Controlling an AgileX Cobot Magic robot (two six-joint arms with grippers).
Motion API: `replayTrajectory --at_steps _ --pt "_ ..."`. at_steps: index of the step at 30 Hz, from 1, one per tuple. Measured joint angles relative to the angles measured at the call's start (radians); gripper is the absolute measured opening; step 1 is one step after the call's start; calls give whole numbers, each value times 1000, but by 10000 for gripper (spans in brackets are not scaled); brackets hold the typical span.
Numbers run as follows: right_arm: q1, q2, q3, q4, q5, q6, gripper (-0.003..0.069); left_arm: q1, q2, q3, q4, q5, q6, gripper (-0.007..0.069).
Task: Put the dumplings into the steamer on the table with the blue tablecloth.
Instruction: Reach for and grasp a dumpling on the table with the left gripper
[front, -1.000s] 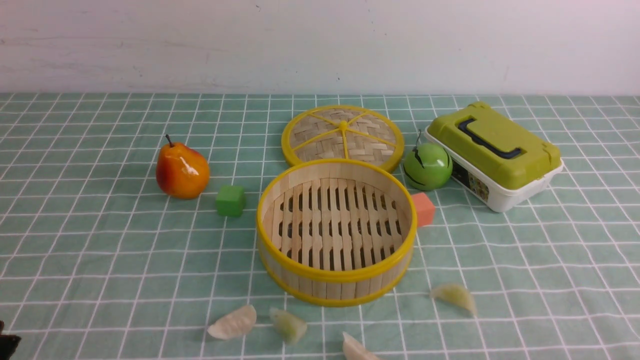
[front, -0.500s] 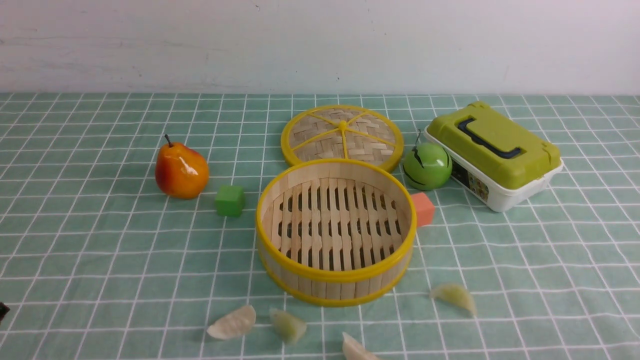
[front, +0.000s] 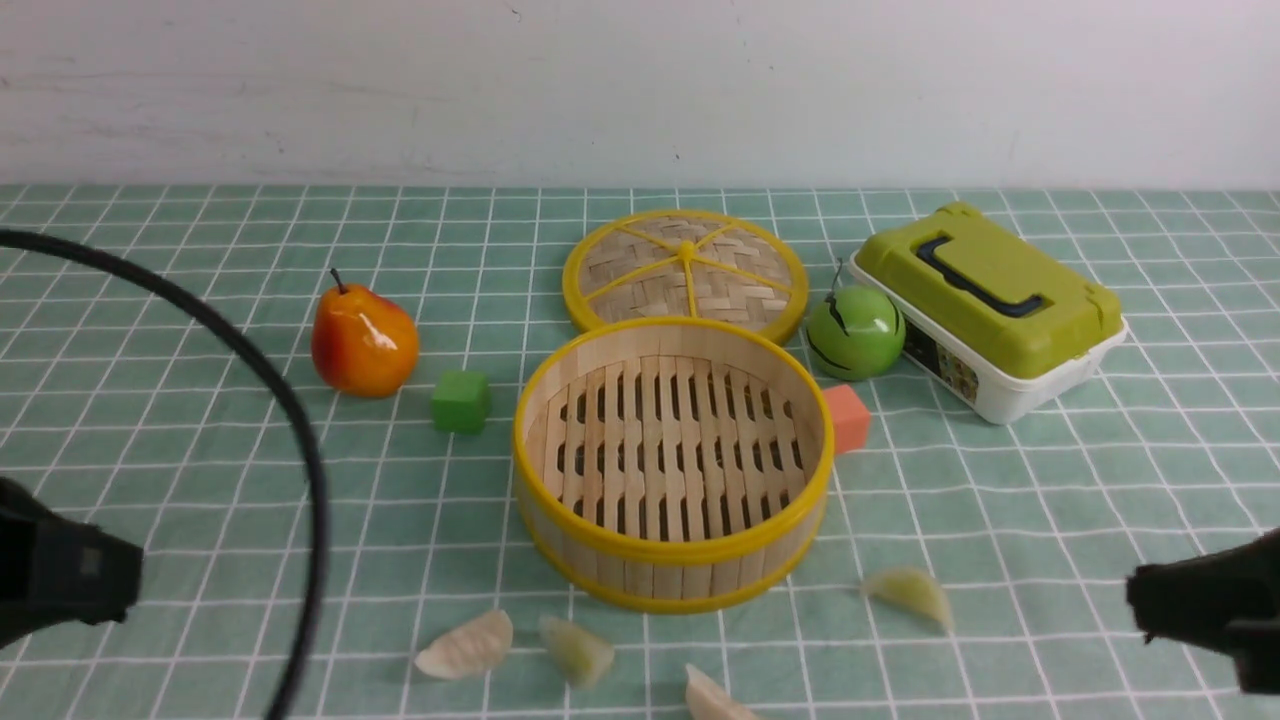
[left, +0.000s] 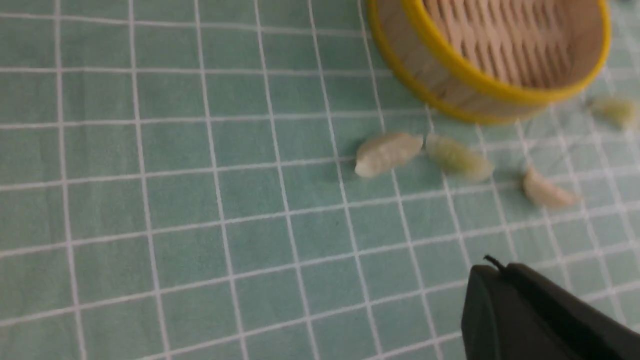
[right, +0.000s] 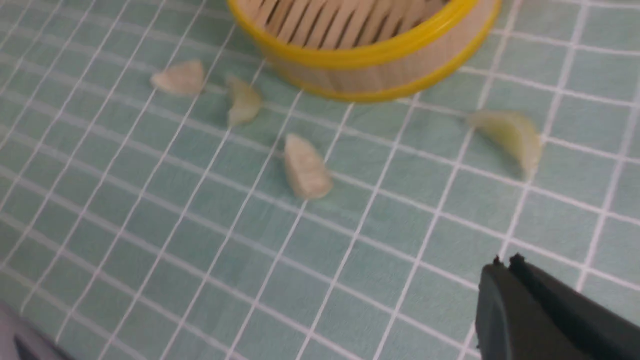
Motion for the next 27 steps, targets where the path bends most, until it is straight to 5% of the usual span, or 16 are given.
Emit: replayTrajectory --at_steps 3,9,19,22,27 --pt "106 43 -23 -57 7 -2 -19 -113 110 -25 20 0 111 -14" --pt "215 56 -32 -173 -8 -6 -19 -273 322 -31 107 -58 96 22" --pt "220 56 -33 -197 -49 -6 -14 -393 650 -32 173 -432 329 517" --pt "220 56 -33 -197 -49 -6 -12 -394 726 -35 175 -539 340 583" --pt "220 56 -33 -197 -49 -6 -10 -394 827 -36 176 -593 343 563"
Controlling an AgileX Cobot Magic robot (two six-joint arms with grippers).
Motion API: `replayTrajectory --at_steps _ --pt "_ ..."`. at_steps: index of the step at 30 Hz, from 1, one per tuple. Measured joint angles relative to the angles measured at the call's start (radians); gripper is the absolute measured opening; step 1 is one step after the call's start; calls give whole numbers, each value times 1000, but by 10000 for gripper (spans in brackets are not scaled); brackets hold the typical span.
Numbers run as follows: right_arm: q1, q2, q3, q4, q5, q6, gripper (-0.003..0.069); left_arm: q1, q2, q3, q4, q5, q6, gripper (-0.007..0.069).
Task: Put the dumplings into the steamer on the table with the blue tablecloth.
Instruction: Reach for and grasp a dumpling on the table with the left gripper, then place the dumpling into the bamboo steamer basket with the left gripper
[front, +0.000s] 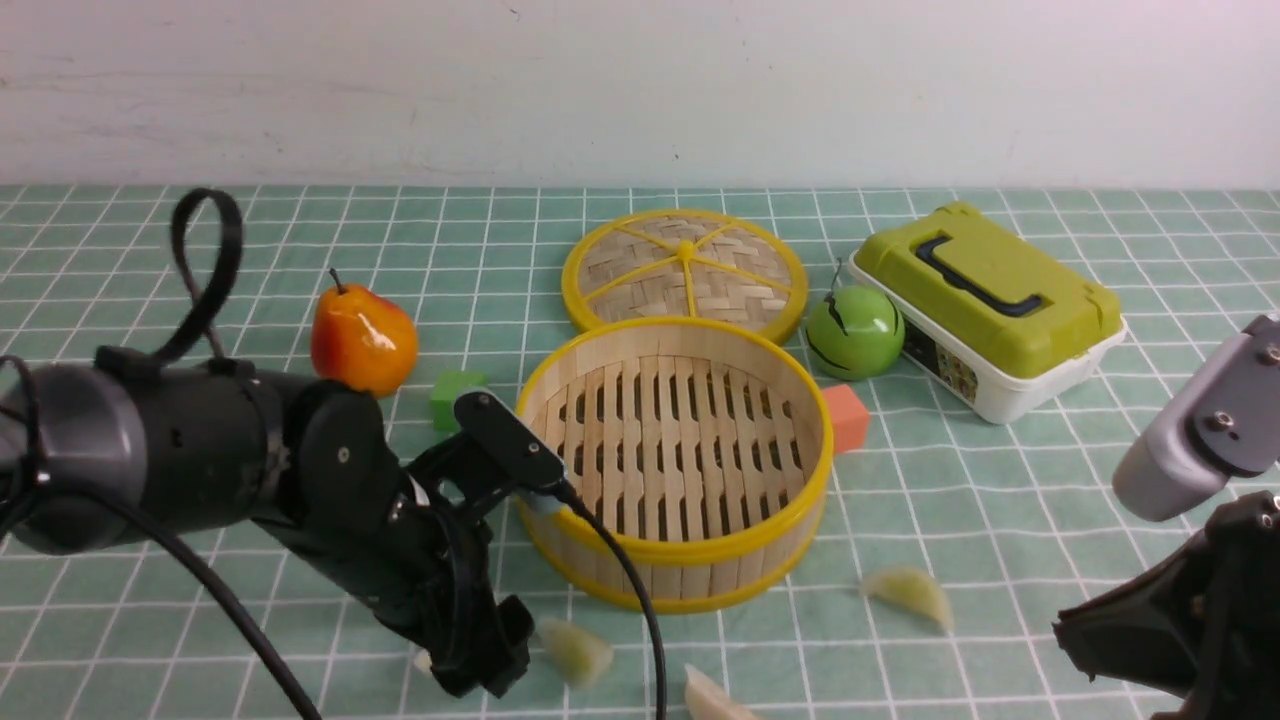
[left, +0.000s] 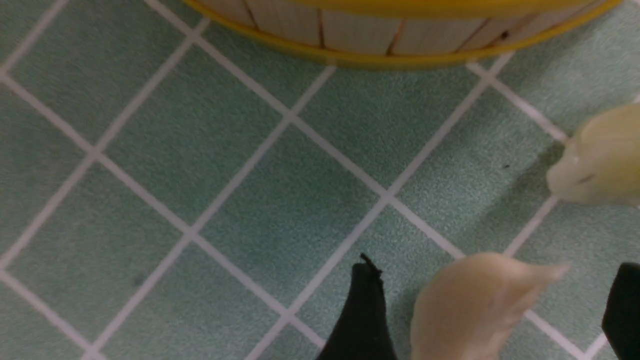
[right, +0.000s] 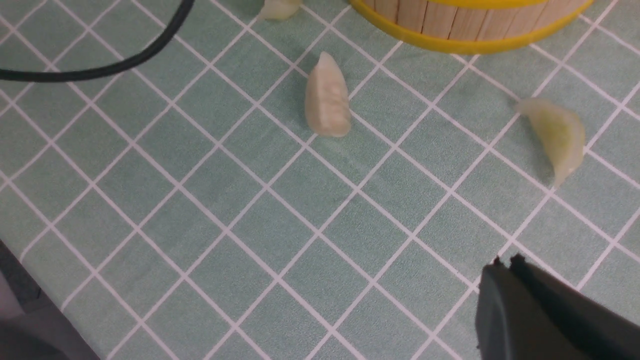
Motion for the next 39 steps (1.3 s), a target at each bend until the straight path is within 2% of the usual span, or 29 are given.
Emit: replayTrajectory --at_steps 3,5,6,8,11,14,18,22,26,31,38,39 --pt "0 0 0 0 0 0 -7 0 27 -1 -7 4 -1 488" --pt "0 0 0 0 0 0 -6 0 27 -1 -8 2 -14 405" --pt "0 0 0 0 0 0 -4 0 27 -1 -8 2 -31 337" --pt "1 2 0 0 0 0 -3 0 27 -2 -8 2 -67 295" --pt "1 2 0 -1 0 0 -1 0 26 -19 -8 32 -118 298" --pt "1 3 0 -1 0 0 0 0 -3 -91 -10 162 -190 298" --pt "1 4 0 -1 0 0 2 -1 -67 -285 -64 326 -331 296" --pt "1 4 0 -1 -1 0 3 -29 -49 -475 -71 370 -422 296" --pt "1 4 0 2 -3 0 3 -98 118 -714 -2 384 -562 290" --pt "1 4 0 3 35 0 8 -111 381 -970 48 404 -720 287" --pt "1 4 0 3 55 0 13 -110 604 -1150 101 444 -750 288" --pt "1 4 0 3 55 0 14 -110 627 -1170 103 458 -752 318"
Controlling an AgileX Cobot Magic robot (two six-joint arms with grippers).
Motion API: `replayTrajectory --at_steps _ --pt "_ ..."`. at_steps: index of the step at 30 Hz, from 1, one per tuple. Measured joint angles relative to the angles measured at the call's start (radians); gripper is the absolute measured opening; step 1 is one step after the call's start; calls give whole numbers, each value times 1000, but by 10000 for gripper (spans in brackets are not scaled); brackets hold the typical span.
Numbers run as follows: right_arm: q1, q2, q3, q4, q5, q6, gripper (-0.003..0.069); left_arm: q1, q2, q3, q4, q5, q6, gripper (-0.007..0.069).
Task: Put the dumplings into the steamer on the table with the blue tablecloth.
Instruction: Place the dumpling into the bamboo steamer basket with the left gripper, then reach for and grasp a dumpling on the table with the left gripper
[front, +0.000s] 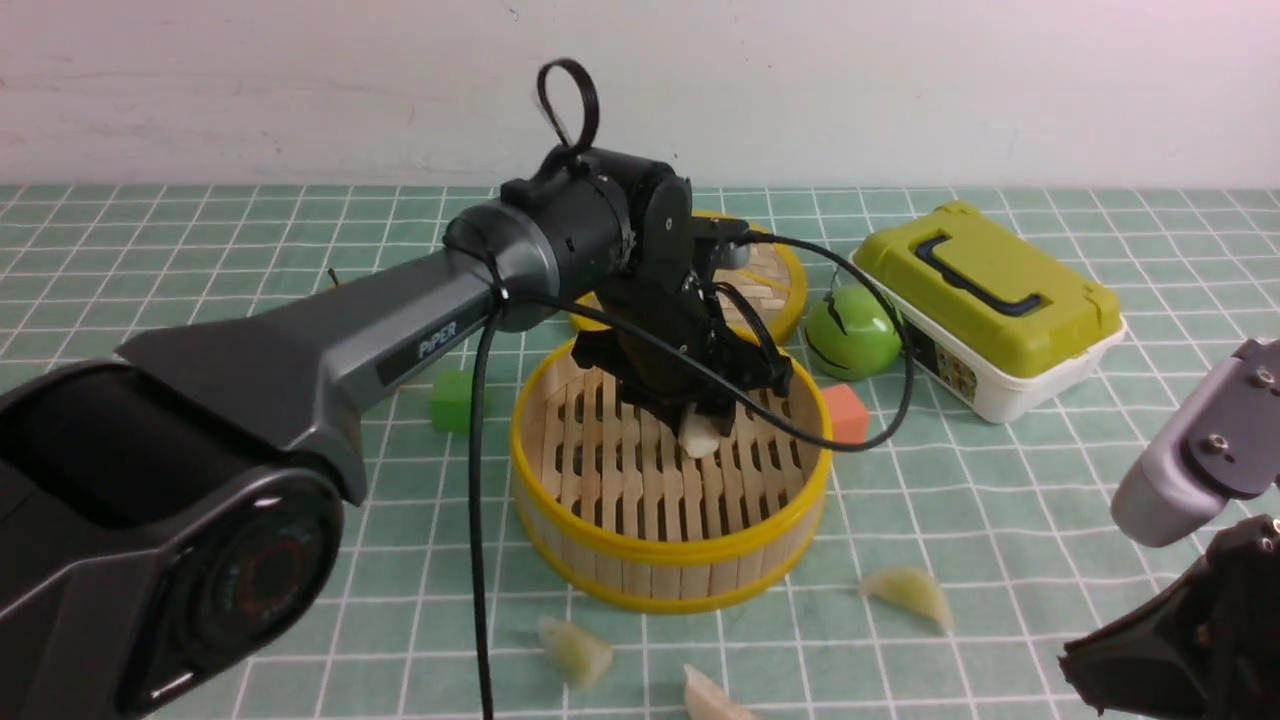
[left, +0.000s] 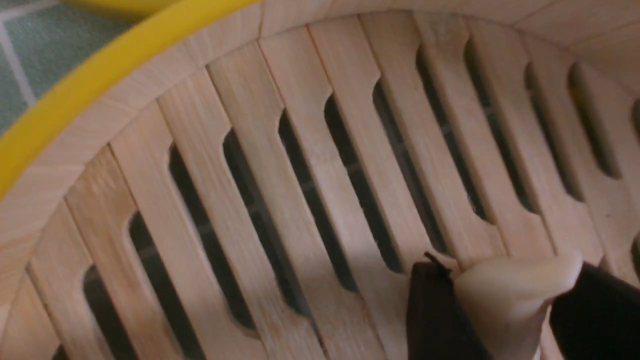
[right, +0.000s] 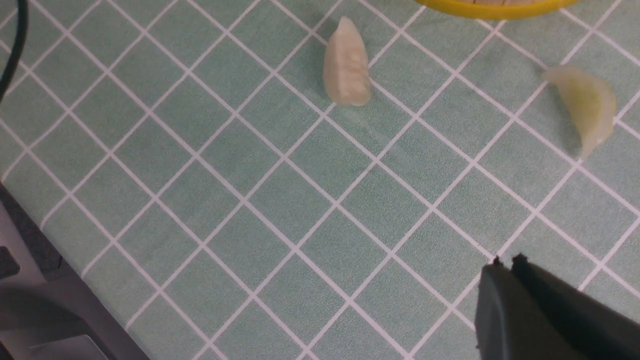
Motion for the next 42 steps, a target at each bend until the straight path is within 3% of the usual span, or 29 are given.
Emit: replayTrajectory --at_steps 6,9,14,21,29,35,42 --pt "0 0 0 0 -13 0 17 0 -34 -44 9 189 62 504" --pt "0 0 0 3 -41 0 20 0 -106 -47 12 280 107 547" --pt "0 0 0 15 -71 0 23 -2 -318 65 27 293 105 553" --pt "0 0 0 20 -74 0 22 -2 -665 557 77 295 44 526" --pt "0 0 0 23 -74 0 32 -2 -768 1002 -21 -76 -114 521" --pt "0 0 0 27 -75 0 41 -2 -655 1034 -84 -264 -132 521" --pt "0 0 0 29 -75 0 42 -2 -540 1031 -141 -344 -134 520"
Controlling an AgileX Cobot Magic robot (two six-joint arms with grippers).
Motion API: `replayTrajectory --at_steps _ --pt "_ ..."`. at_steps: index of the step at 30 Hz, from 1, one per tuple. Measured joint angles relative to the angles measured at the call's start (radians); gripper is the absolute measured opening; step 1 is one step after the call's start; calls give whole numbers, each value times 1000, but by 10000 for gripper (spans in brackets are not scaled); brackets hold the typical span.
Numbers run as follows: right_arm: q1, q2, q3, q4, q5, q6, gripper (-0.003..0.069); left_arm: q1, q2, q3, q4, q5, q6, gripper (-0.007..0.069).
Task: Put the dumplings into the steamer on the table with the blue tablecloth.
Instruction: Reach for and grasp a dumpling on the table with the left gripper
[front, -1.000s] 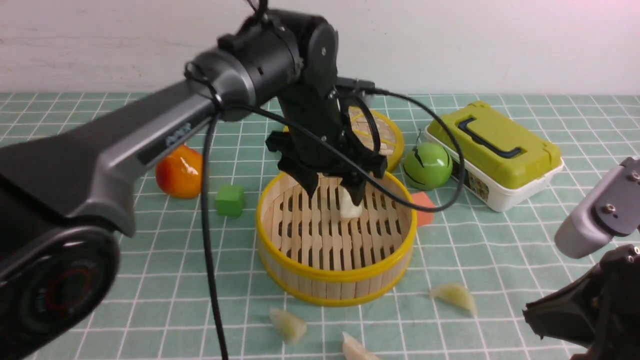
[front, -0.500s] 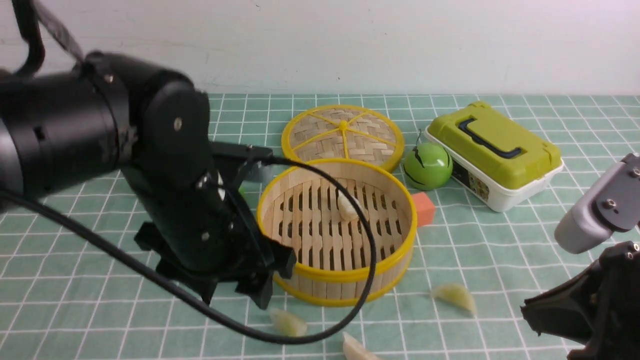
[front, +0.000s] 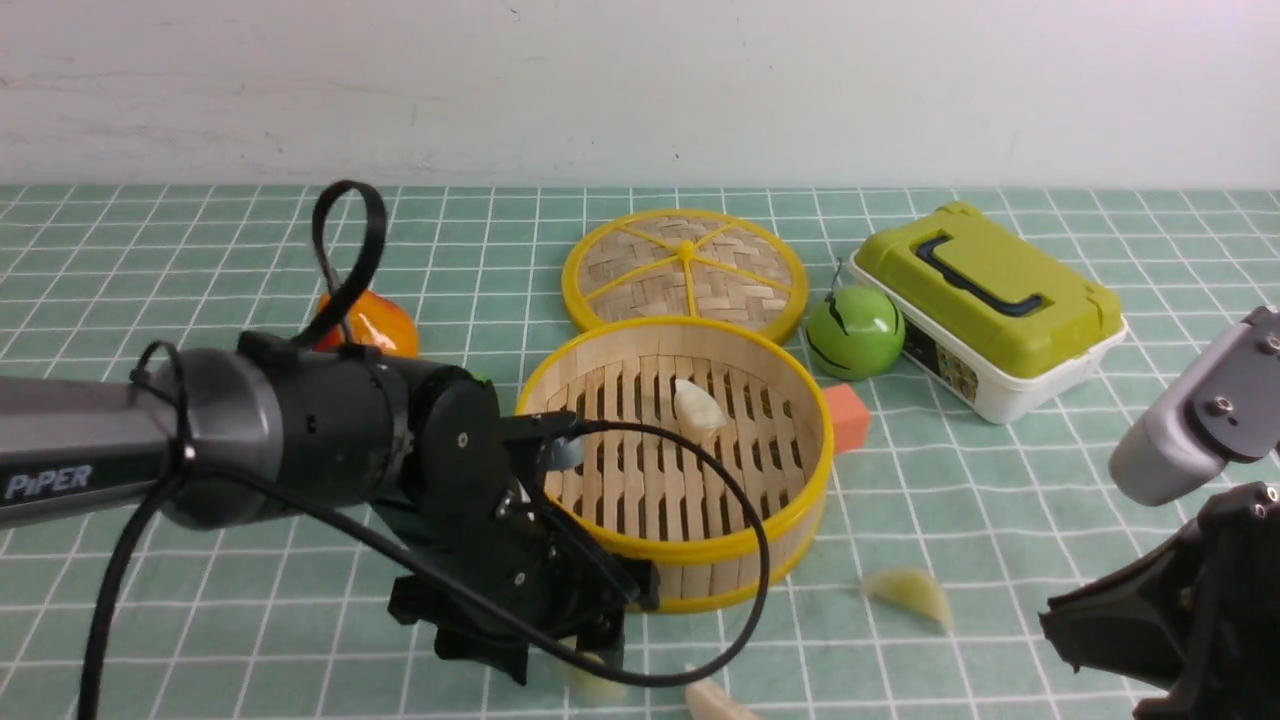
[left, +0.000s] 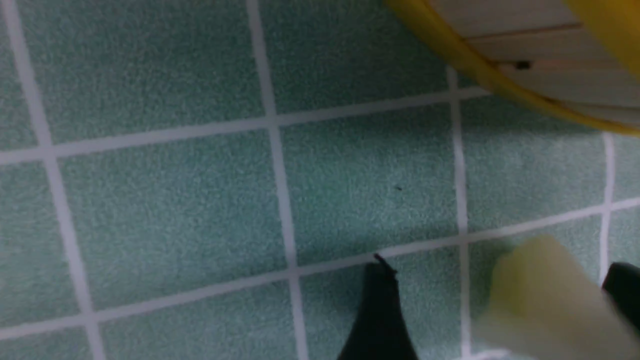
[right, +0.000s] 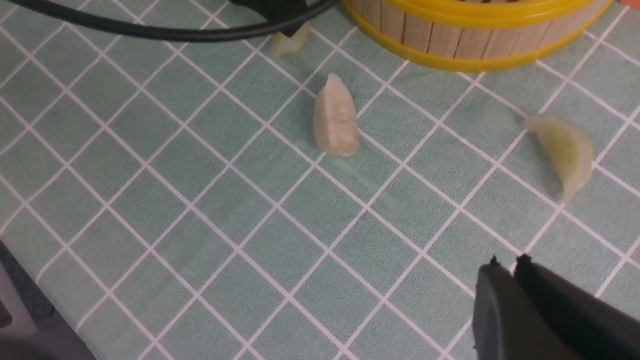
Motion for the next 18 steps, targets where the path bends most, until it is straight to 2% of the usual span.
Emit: replayTrajectory --at_steps 5,7,10,18 --pt "0 0 0 0 0 0 48 0 36 -38 -6 38 -2 470" --pt "0 0 0 1 0 0 52 0 43 -51 -6 60 1 365" --pt "0 0 0 1 0 0 55 0 44 -51 -14 87 13 271" --pt "0 0 0 4 1 0 62 0 -19 -51 -11 177 48 272"
